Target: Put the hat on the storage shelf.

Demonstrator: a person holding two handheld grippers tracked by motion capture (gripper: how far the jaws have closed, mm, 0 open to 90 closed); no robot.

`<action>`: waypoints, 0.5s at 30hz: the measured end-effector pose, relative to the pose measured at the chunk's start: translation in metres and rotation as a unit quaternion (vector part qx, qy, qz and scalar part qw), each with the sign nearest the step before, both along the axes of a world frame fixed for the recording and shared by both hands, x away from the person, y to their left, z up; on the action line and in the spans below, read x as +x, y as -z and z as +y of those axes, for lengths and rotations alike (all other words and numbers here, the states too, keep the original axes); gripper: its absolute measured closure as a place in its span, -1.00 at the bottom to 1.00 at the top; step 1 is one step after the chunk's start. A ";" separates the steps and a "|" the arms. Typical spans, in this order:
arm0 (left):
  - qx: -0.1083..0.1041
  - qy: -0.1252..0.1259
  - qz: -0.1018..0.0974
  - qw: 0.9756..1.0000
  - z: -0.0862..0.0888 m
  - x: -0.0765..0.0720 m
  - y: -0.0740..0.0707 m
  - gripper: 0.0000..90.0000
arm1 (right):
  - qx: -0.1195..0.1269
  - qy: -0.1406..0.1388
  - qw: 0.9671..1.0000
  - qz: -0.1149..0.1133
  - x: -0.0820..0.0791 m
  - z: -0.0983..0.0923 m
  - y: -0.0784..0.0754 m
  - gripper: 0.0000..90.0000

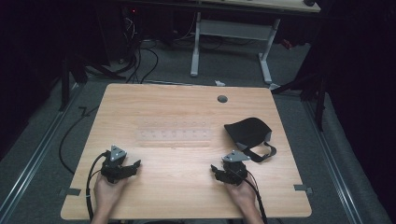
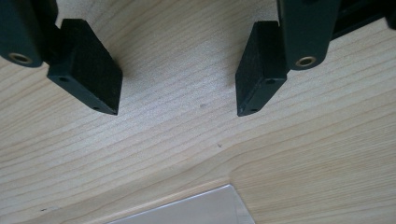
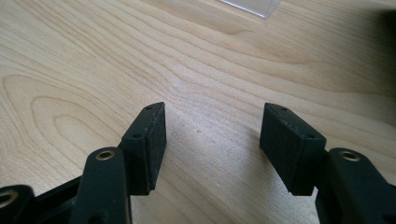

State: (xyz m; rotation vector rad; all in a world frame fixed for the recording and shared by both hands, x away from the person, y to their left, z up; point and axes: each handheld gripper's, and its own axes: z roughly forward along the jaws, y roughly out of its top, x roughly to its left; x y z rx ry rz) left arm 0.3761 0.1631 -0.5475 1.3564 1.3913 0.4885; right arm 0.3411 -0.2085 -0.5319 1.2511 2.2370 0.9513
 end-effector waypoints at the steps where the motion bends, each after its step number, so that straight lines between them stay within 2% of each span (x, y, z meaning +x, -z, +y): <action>1: 0.000 0.000 0.000 1.000 0.000 0.000 0.000 -0.28 | 0.000 0.000 1.000 0.000 0.000 0.000 0.000 -0.08; 15: -0.001 0.000 0.000 1.000 0.000 0.000 0.000 -0.28 | 0.000 0.005 1.000 0.000 -0.001 0.001 0.000 -0.08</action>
